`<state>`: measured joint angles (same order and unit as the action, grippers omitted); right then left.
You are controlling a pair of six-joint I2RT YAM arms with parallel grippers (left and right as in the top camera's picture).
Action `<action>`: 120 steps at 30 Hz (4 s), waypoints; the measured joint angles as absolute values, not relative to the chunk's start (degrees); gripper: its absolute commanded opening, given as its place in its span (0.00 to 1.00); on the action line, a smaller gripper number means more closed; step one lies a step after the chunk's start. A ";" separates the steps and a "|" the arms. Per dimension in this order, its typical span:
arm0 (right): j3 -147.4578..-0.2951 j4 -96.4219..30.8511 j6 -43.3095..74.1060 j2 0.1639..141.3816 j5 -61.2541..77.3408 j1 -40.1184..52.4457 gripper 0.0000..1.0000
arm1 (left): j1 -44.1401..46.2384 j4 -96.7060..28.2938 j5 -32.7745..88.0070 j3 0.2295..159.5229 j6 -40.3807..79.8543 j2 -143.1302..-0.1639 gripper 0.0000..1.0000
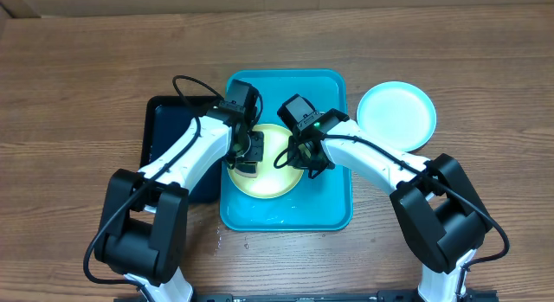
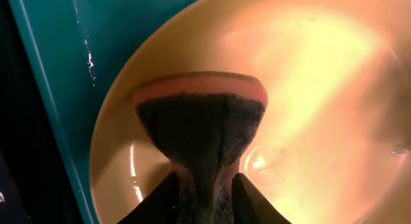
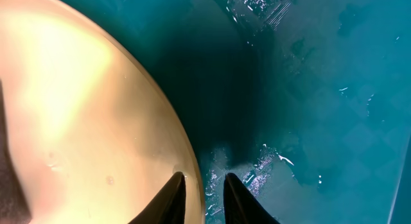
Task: Clean dirty plates on tray and stack at the side
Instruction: 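Scrub the blue stain on the yellow plate with the sponge, then keep scrubbing the yellow plate in circles while the right gripper holds its rim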
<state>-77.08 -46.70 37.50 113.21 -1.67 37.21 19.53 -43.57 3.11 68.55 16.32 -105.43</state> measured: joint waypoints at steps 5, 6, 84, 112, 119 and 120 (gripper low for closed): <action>-77.08 -46.72 37.50 113.21 -1.63 37.21 0.22 | 19.53 -43.29 2.44 68.55 16.29 -105.47 0.17; -77.08 -46.70 37.47 113.21 -1.65 37.21 0.22 | 19.53 -43.18 2.22 68.55 16.19 -105.69 0.13; -77.08 -45.78 39.11 113.19 1.30 36.88 0.04 | 17.58 -62.98 4.64 86.70 16.97 -117.01 0.05; -77.08 -45.63 39.03 113.19 1.08 36.91 0.04 | 17.58 -61.39 4.40 86.70 16.97 -117.01 0.05; -77.08 -45.47 39.00 113.19 0.95 36.88 0.04 | 17.58 -61.25 4.40 86.70 16.97 -117.01 0.04; -77.08 -45.45 39.00 113.19 0.95 36.88 0.04 | 17.58 -61.30 4.40 86.67 16.99 -117.01 0.04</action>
